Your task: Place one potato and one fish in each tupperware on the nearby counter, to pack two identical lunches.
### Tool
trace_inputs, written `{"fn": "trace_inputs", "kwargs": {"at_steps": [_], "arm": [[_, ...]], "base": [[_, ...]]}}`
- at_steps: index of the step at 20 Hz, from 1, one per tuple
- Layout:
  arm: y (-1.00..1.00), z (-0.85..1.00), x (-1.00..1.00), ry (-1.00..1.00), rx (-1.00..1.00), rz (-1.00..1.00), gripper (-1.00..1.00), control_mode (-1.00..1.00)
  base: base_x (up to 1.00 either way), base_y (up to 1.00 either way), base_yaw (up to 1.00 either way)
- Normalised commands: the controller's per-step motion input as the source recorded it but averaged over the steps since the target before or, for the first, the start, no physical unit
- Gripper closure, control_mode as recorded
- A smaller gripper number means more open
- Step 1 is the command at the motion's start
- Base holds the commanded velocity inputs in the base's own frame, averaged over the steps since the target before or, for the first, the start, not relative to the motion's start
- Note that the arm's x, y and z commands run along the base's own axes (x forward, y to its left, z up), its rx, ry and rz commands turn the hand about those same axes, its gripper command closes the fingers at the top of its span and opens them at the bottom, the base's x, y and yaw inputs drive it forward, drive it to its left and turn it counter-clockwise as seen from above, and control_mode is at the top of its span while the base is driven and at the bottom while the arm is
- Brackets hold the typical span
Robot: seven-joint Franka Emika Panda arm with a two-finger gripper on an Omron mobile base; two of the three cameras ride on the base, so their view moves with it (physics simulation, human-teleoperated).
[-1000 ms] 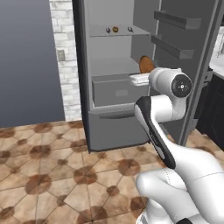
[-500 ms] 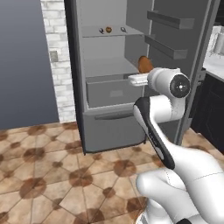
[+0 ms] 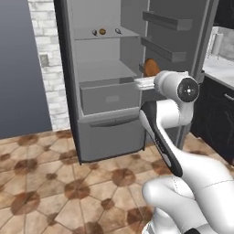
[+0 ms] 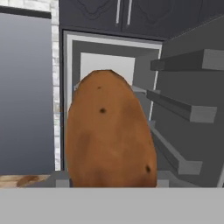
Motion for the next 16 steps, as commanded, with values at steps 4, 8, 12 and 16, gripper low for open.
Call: {"fn": "trace_inputs", "kwargs": {"at_steps": [4,8,12,16], "arm": [[0.0,0.0,0.0,0.0,0.0,0.0,1.0,1.0],[0.0,0.0,0.0,0.0,0.0,0.0,1.0,1.0],[0.0,0.0,0.0,0.0,0.0,0.0,1.0,1.0],[0.0,0.0,0.0,0.0,0.0,0.0,1.0,1.0]], "base": [[-0.64,0.51,-0.58],[-0.6,0.61,-0.56],[-0.61,0.52,-0.6],[-0.51,0.26,-0.72]]}}
